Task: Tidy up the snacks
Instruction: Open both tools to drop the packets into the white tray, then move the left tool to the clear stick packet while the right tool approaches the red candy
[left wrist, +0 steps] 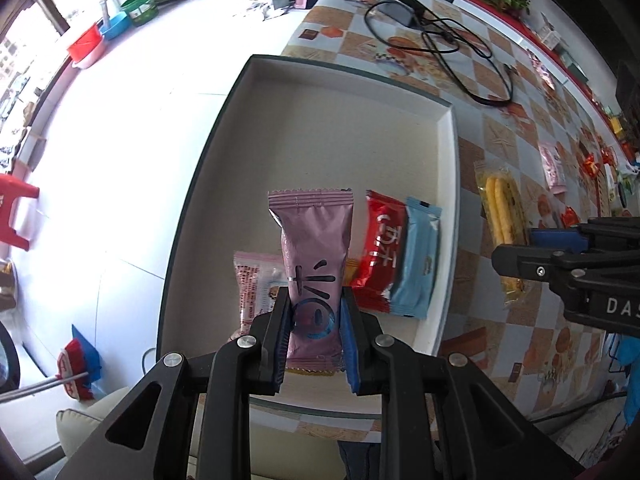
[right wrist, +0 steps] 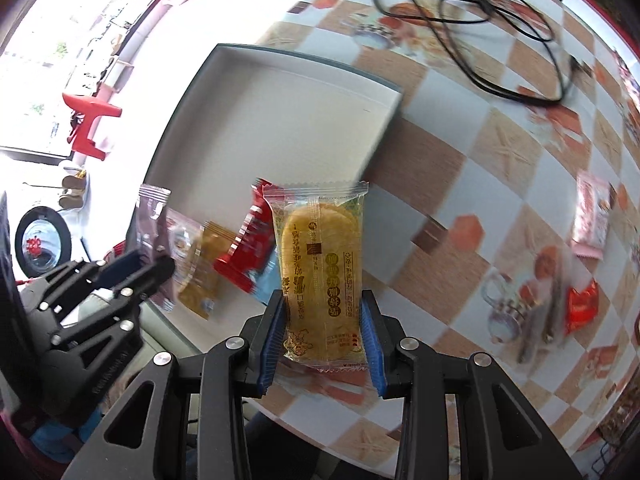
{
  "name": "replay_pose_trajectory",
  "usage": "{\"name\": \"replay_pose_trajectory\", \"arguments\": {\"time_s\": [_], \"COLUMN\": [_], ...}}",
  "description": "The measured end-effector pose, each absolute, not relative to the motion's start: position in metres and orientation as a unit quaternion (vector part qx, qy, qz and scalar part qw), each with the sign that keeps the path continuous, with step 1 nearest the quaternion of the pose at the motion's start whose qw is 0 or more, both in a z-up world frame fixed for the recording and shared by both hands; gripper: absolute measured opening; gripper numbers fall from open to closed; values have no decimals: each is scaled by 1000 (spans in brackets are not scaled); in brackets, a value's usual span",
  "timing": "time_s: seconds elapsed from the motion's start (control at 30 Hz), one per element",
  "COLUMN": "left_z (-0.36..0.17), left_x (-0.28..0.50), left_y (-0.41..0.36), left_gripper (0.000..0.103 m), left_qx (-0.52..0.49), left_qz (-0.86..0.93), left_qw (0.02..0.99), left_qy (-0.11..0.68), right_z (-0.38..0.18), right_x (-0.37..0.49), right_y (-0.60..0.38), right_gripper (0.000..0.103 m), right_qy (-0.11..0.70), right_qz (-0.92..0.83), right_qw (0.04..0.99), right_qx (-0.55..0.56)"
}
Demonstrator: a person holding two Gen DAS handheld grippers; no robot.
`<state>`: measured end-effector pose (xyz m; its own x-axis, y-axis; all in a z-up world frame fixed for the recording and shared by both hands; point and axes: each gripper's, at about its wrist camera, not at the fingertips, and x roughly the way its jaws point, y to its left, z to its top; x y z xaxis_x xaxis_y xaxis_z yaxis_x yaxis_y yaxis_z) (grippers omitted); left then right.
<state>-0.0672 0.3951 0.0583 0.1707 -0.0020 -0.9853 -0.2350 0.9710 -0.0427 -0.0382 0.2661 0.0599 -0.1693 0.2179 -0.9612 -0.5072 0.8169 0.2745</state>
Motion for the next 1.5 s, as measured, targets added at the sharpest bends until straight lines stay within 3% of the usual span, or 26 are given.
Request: {"name": "replay_pose_trajectory", "arguments": {"time_s": [0.4, 0.47, 0.5, 0.53, 0.57, 0.63, 0.7, 0.77, 0.8, 1.5], "left_z": [36, 34, 32, 31, 31, 33, 34, 33, 33, 41], "left_x": [-61, -61, -62, -62, -62, -64, -64, -63, -62, -43], "left_y": [402, 402, 401, 400, 399, 398, 395, 392, 390, 312], "left_gripper": [26, 29, 36, 51, 59, 74, 78, 78, 78, 79], "left_qx": [-94, -90, -87, -84, -81, -78, -73, -69, -67, -19], "left_qz": [95, 98, 99, 101, 104, 107, 106, 103, 102, 42], "left_qw": [741, 739, 736, 735, 735, 739, 740, 738, 736, 727], "left_qy": [658, 661, 664, 665, 665, 661, 661, 663, 666, 685], "right_z": [39, 38, 36, 35, 34, 33, 32, 32, 33, -6], "right_x": [-31, -32, -32, -32, -32, -33, -32, -31, -30, -27], "right_y": [305, 309, 311, 311, 312, 310, 307, 297, 294, 96], "right_gripper": [38, 38, 39, 47, 57, 63, 64, 97, 102, 102], "right_qy": [731, 732, 734, 736, 737, 737, 739, 742, 741, 785], "right_qz": [290, 290, 289, 288, 288, 287, 283, 277, 275, 95], "right_qw": [613, 611, 609, 608, 607, 608, 607, 607, 609, 612], "right_qx": [-80, -81, -79, -76, -73, -69, -70, -67, -63, 7]}}
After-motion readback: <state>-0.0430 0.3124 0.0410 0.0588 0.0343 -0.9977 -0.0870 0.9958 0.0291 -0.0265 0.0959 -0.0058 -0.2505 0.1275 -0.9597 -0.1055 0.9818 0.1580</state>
